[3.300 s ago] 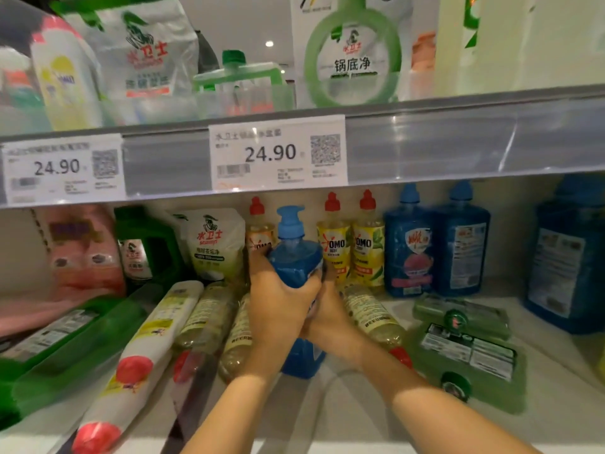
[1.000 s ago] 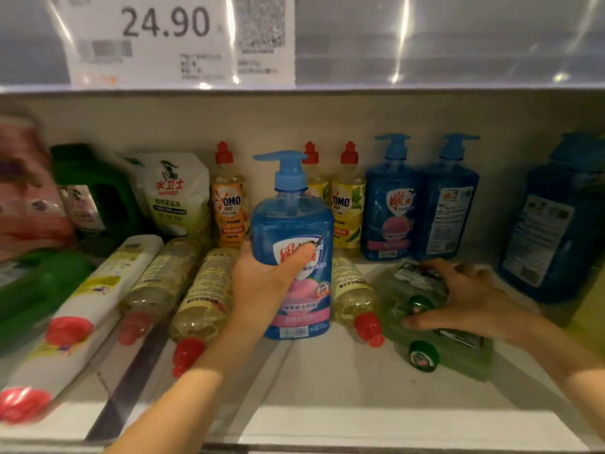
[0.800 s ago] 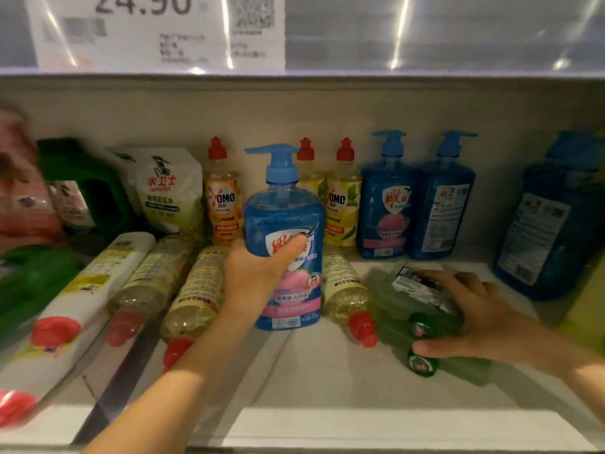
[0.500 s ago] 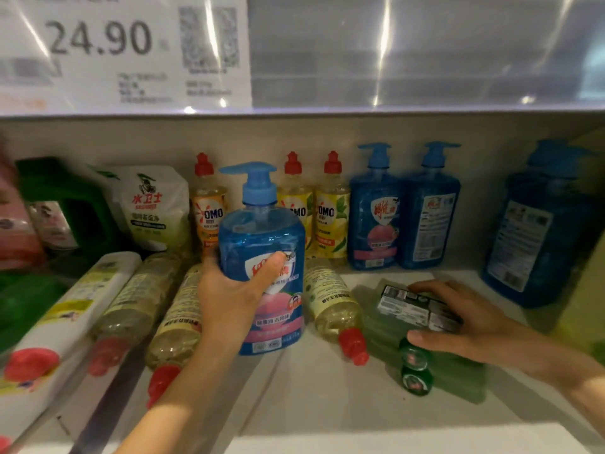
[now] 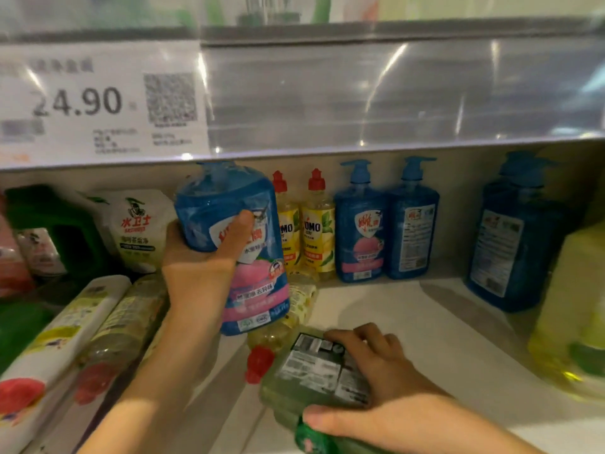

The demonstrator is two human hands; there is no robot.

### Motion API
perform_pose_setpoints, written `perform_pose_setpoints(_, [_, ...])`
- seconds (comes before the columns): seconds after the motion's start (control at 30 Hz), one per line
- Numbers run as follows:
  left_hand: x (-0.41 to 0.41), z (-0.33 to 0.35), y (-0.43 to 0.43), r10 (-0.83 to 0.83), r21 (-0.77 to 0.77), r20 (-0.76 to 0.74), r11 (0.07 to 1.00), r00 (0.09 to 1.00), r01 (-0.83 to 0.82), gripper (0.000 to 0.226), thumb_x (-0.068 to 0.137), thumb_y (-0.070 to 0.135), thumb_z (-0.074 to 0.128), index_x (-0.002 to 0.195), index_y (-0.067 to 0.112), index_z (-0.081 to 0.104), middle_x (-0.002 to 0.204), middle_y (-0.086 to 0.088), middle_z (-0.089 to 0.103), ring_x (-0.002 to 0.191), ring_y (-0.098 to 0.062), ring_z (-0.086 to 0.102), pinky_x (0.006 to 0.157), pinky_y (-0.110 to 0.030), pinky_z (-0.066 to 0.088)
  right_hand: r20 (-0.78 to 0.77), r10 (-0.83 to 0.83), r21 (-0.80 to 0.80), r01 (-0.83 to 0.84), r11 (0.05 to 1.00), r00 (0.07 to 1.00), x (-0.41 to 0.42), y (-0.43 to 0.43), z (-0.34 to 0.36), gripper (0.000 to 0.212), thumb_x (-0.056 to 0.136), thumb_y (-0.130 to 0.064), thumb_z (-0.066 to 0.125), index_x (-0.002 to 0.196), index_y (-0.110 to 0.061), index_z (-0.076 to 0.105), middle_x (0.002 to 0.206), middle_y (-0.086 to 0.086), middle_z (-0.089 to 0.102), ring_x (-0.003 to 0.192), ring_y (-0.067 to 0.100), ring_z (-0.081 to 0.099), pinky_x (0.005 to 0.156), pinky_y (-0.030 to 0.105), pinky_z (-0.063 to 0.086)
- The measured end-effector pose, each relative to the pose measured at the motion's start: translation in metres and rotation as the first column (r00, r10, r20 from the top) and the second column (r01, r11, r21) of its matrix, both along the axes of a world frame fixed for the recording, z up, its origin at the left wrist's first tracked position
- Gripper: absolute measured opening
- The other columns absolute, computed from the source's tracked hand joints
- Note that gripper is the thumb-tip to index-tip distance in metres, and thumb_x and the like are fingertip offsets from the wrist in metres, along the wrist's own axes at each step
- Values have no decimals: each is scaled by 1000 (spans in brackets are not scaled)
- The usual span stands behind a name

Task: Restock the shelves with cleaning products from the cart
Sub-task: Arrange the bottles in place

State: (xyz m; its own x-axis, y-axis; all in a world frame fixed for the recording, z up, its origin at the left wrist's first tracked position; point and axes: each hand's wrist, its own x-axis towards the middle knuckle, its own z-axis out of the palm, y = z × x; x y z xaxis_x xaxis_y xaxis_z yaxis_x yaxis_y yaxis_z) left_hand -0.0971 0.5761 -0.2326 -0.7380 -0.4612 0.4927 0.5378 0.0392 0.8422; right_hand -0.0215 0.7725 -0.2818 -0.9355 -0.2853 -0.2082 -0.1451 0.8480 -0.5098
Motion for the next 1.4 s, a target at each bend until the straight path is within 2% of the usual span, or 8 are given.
perform_pose_setpoints(0.13, [-12,10,24,-54,-29,6,998,999,54,76,39,66,68,105,28,57,100,13,66,91,-3,66,78,-24,55,-20,55,-95,-57,994,998,-5,-18,0,91,68,-71,68,141,-55,16,142,-15,18,135,16,20,116,47,20])
perform_pose_setpoints(0.37, [-49,-3,76,-187,-125,92,972,978,198,82,38,73,62,106,26,57,86,21,62,69,10,62,55,-8,47,-108,-238,-681,102,725,965,-25,22,-3,67,78,-44,73,123,-52,24,125,-27,31,109,-15,37,80,4,37])
perform_pose_setpoints(0.57, [-71,-35,127,-419,-214,129,873,899,438,74,45,58,76,110,33,55,99,24,64,86,14,62,68,-4,48,-306,-294,-670,15,742,906,-68,38,-7,61,86,10,61,131,-17,30,121,-3,52,85,-17,60,65,3,46])
perform_pose_setpoints(0.87, [-114,-58,126,-352,-278,78,891,933,360,59,61,50,72,113,32,52,103,27,58,89,17,59,70,0,44,-215,-359,-708,108,698,908,-115,34,-19,91,77,-2,77,145,-7,17,145,9,40,132,20,44,110,40,39])
perform_pose_setpoints(1.1, [-122,-65,130,-398,-260,142,868,906,423,39,75,27,79,101,42,53,89,34,65,90,13,62,68,-4,47,-99,-321,-771,131,623,942,-125,44,-47,75,81,6,69,134,-19,23,130,-1,49,107,-2,55,81,13,51])
perform_pose_setpoints(1.23, [-123,-67,145,-386,-227,139,884,912,409,45,75,20,80,112,25,55,99,17,64,84,17,62,63,-3,48,-131,-406,-689,211,693,905,-131,57,-44,67,79,-14,78,130,-18,34,121,-7,56,113,10,57,85,15,51])
perform_pose_setpoints(1.33, [-122,-63,158,-357,-251,145,889,923,383,59,72,25,82,123,11,56,115,-2,67,104,-10,66,83,-27,57,-154,-488,-640,289,712,859,-132,69,-42,52,79,-18,79,118,-23,45,120,-1,61,112,17,59,96,35,50])
perform_pose_setpoints(1.4, [-121,-63,168,-305,-281,139,900,942,333,67,69,32,83,125,11,53,123,-6,63,112,-18,61,92,-31,52,-145,-484,-705,253,662,863,-129,74,-43,52,80,-9,76,114,-28,42,120,-2,59,113,14,58,97,28,49])
